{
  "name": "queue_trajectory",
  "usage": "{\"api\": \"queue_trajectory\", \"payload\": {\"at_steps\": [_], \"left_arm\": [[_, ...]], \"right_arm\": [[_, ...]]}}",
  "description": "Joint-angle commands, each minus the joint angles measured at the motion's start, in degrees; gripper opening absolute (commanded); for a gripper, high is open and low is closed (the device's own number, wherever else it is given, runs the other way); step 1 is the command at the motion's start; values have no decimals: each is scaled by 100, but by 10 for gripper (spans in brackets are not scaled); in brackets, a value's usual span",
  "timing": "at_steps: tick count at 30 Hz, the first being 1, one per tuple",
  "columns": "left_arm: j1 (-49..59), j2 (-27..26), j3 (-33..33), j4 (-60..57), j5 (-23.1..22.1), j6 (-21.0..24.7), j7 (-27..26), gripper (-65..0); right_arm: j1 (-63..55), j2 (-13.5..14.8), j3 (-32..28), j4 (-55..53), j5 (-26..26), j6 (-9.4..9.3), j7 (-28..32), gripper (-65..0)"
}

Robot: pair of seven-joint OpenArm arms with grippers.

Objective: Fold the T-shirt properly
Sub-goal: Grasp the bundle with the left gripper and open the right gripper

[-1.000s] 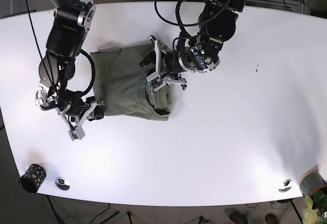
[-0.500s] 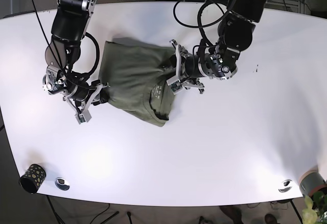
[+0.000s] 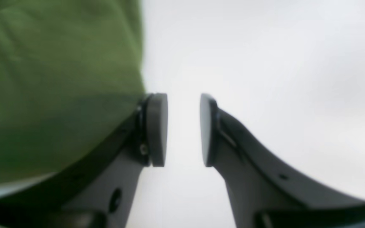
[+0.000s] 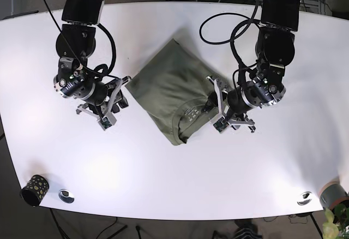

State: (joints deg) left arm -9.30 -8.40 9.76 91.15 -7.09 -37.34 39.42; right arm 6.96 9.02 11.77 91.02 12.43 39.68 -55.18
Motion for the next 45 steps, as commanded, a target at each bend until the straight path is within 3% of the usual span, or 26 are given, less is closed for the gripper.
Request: {"api": "queue_trajectory", "payload": {"at_steps": [1,9,21,25,30,33,36,41,45], "left_arm": [[11,133,-189,287,-34,29,-87,-431],[310,273,-383,445,-25,117,-87,-429],[609,502,-374,779,-51,1919,-96,-428],[688,546,-365,849,-42,2156,-113,-426],[776,643,-365,849,-34,2165,-122,-426],[811,739,-374,849,-34,2165,-122,-410],[908,748,-374,849,-25,2183,-122,-319],[1022,748,-321,849,-25,2860,-131,-206],[1075,731,-251,797,-25,3018,-131,-175]], "right_arm": [[126,79,-12,177,45,32,89,-484],[231,202,-425,-166,45,32,89,-482],[-613,167,-1858,397,107,32,116,-484],[-727,-71,-2412,476,107,32,89,-484],[-929,-598,-2922,511,107,32,80,-484],[-973,-748,-2773,704,107,32,80,-484],[-973,-836,-2421,915,116,32,80,-484],[-947,-844,-1726,1056,116,32,72,-484],[-938,-836,-1234,1047,116,32,72,-482]]}}
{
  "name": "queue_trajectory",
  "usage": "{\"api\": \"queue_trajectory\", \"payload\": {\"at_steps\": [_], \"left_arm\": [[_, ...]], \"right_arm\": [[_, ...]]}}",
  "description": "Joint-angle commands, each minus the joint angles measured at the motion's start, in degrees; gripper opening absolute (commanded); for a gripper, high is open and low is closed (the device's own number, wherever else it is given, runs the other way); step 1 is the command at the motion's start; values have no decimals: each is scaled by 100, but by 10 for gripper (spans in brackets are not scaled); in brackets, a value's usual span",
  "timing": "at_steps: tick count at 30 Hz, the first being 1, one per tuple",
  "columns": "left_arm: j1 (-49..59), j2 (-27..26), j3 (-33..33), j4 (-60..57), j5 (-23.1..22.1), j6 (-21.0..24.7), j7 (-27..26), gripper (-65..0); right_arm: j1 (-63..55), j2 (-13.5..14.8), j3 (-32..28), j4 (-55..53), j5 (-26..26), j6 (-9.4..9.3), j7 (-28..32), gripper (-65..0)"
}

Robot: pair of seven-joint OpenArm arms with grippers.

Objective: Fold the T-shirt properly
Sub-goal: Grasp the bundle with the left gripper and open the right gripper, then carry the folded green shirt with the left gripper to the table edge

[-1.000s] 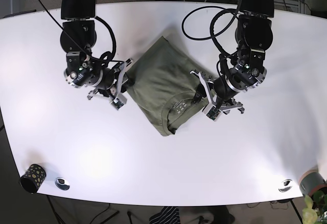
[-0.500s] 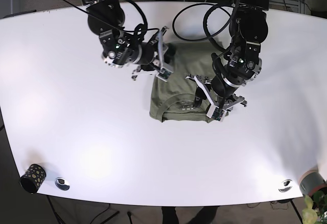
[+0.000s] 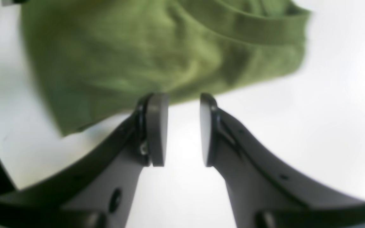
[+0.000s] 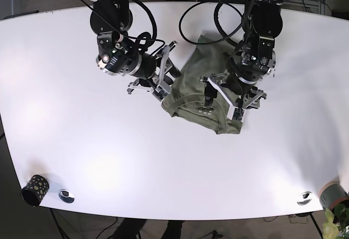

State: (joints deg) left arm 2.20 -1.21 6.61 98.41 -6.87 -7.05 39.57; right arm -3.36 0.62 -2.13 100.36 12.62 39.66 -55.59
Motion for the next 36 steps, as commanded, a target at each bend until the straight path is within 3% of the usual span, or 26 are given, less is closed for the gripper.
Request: {"api": "queue_trajectory", "payload": {"at_steps": [1,9,12,18,24,36], "left_arm": [[-57,-6,108,18,-47,-12,-146,-171],[-57,-252,723,-773,-47,-12,-146,-121],[-39,-367,679,-958,-47,-3,-146,-122],[13,-666,143,-1591,-73,-20,-102,-122],[31,-1351,-490,-2109,-91,-64,-93,-122],[-4,-2890,-1958,-3314,-55,-1339,-155,-121]], "right_arm": [[94,4,261,114,96,34,113,-480],[164,4,516,105,96,34,113,-482],[208,4,525,114,96,34,104,-482],[445,4,525,211,96,34,-265,-484],[595,12,648,272,87,34,-318,-484],[604,4,842,290,96,34,-318,-484]]}}
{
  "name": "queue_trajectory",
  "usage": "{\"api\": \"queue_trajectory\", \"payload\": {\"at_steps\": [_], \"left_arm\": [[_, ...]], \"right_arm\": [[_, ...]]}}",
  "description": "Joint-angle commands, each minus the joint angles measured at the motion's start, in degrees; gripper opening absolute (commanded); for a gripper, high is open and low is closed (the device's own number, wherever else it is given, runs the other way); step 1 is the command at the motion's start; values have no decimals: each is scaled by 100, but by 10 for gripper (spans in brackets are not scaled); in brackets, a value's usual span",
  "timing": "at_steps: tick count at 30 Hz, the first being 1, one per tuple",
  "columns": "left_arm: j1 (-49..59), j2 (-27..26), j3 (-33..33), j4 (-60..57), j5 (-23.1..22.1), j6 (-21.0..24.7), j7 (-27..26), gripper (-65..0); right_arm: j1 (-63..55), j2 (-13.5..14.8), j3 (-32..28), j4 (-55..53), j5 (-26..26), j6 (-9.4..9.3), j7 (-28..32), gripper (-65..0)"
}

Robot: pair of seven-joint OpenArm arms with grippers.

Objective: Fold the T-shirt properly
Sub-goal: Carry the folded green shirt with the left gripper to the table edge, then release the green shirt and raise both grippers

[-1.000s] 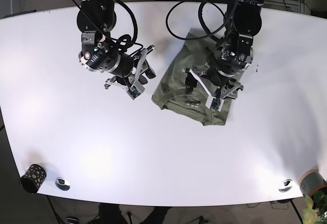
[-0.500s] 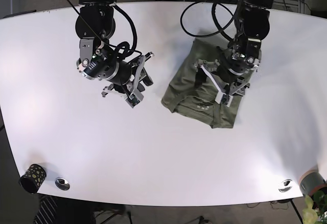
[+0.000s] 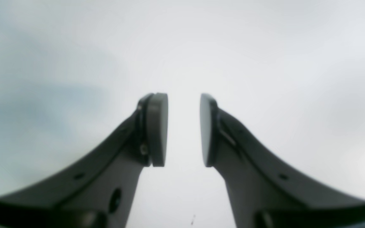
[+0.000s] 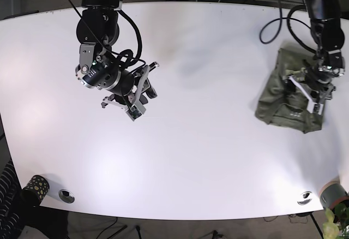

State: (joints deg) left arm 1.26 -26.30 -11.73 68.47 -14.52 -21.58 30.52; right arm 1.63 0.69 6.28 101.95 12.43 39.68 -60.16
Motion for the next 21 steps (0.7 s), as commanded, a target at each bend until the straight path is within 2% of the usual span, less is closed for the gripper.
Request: {"api": "queue_trajectory", "payload": {"at_steps": [1,7,11,18,21], "left_arm": [[72,-521,-221,-486,710,35,732,-121],[-209,-1154,-660,-1348,683,-132,249,-121],[-473,-1435,-836,-1735,674,-141,134,-121],[-666,-1497,-898,-1198,692,-141,143,-122],[-649,-1488,-906,-627,692,-132,152,-124]], "right_arm": [[105,-3,0,130,116,32,139,-484],[79,-3,0,192,116,32,139,-484],[44,-3,0,411,98,32,139,-484],[17,23,0,508,45,32,157,-484],[17,234,0,508,45,32,174,-484]]}}
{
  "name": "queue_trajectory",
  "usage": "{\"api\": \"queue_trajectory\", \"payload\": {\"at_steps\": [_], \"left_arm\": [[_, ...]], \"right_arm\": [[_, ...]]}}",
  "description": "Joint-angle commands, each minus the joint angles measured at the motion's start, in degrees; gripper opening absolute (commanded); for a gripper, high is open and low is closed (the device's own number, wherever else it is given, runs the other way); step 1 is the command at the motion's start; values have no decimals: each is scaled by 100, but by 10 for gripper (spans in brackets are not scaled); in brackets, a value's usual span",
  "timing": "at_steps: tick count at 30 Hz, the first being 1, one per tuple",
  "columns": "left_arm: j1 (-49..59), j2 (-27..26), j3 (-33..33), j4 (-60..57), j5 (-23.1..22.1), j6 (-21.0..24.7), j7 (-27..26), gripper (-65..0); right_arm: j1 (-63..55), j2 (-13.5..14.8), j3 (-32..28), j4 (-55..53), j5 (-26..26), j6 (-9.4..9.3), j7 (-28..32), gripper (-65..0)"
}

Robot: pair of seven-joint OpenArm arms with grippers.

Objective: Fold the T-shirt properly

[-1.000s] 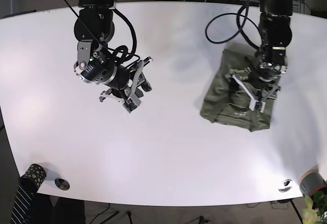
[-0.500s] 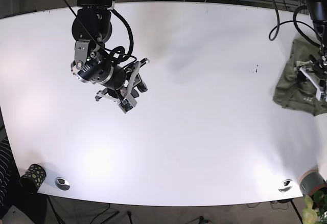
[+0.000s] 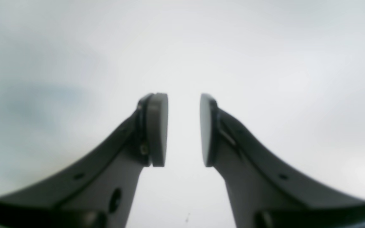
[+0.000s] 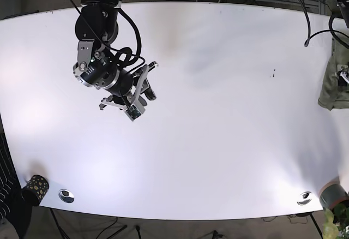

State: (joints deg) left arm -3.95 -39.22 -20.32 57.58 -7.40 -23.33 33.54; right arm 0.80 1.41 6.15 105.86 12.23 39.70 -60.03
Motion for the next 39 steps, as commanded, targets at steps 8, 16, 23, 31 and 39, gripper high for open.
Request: {"api": "queue_trajectory", "payload": {"at_steps": [8,16,23,31,39], "left_arm": [[91,366,-56,2062,6,228,-185,-125],[82,1641,93,3081,489,878,-598,-125],[285,2722,480,3231,1149,1116,-1741,-126],[1085,3294,937,3336,1157,1582,-2945,-126],[2430,3804,999,4418,1140,1705,-2980,-126]], "right_arm": [[127,751,22,55,30,30,1155,-484],[21,971,22,-586,-1051,-45,3414,-482],[-5,997,22,-1518,-1640,-757,5330,-482],[-436,1068,268,-1879,-1623,-1170,6051,-482],[-1245,1085,664,-1580,-1588,-1153,6069,-484]]}}
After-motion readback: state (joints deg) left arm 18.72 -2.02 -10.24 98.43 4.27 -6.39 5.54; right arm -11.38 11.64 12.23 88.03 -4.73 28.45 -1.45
